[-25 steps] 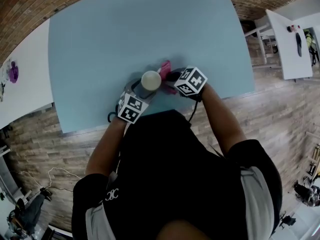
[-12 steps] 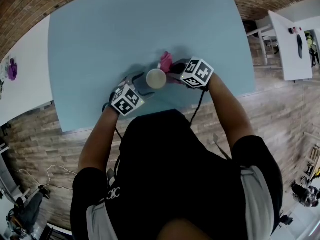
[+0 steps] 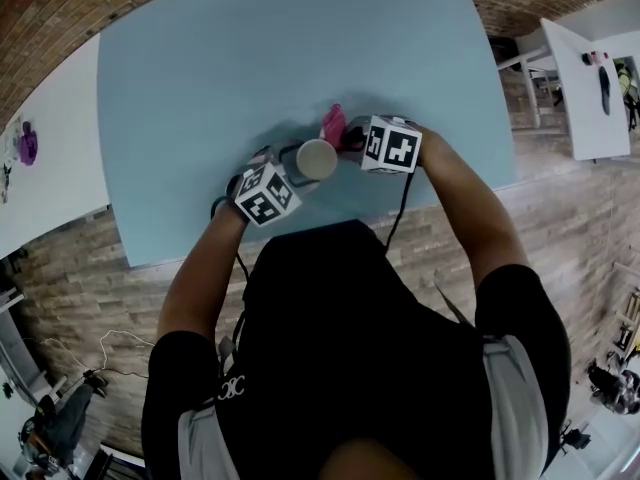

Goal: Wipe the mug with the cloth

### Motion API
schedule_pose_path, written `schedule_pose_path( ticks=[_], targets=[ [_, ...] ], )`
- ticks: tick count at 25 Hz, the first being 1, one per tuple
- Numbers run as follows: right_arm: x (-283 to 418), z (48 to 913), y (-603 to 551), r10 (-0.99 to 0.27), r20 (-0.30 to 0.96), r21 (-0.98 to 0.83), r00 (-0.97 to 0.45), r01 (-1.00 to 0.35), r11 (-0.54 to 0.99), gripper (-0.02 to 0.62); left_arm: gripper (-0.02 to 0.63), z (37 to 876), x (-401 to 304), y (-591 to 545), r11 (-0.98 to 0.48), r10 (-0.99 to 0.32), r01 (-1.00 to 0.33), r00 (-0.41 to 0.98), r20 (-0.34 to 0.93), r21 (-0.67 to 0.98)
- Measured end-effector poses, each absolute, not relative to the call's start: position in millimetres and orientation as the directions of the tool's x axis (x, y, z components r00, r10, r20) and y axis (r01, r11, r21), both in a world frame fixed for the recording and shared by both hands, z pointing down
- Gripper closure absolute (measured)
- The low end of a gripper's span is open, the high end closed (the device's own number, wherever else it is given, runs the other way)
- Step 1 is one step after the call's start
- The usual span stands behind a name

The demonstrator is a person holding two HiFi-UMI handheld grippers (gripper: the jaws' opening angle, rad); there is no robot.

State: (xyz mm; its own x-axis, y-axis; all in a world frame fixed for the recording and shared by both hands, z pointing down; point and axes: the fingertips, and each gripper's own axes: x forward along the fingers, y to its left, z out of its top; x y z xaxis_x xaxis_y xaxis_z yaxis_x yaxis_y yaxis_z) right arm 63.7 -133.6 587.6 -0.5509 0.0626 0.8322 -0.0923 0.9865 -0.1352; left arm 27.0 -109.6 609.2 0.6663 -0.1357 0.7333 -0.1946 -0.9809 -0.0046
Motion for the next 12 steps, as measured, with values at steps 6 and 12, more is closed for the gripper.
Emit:
schedule_pose_path(
  ticks=[6, 12],
  targets=[
    [69.1, 591.2, -120.5, 0.085, 0.843, -0.153, -0.532, -0.084, 0.985, 0.560, 0.230, 610.1, 26.7, -113.1, -0.958, -0.184, -0.286, 0.665, 0.724, 0.019],
    [71.2, 597.7, -92.1, 0.136, 0.836, -0.216, -0.532, -0.090, 0.972, 0.560, 0.232, 609.9, 31.4, -118.2, -0.915, -0.260, -0.401, 0.658, 0.707, 0.037]
  ],
)
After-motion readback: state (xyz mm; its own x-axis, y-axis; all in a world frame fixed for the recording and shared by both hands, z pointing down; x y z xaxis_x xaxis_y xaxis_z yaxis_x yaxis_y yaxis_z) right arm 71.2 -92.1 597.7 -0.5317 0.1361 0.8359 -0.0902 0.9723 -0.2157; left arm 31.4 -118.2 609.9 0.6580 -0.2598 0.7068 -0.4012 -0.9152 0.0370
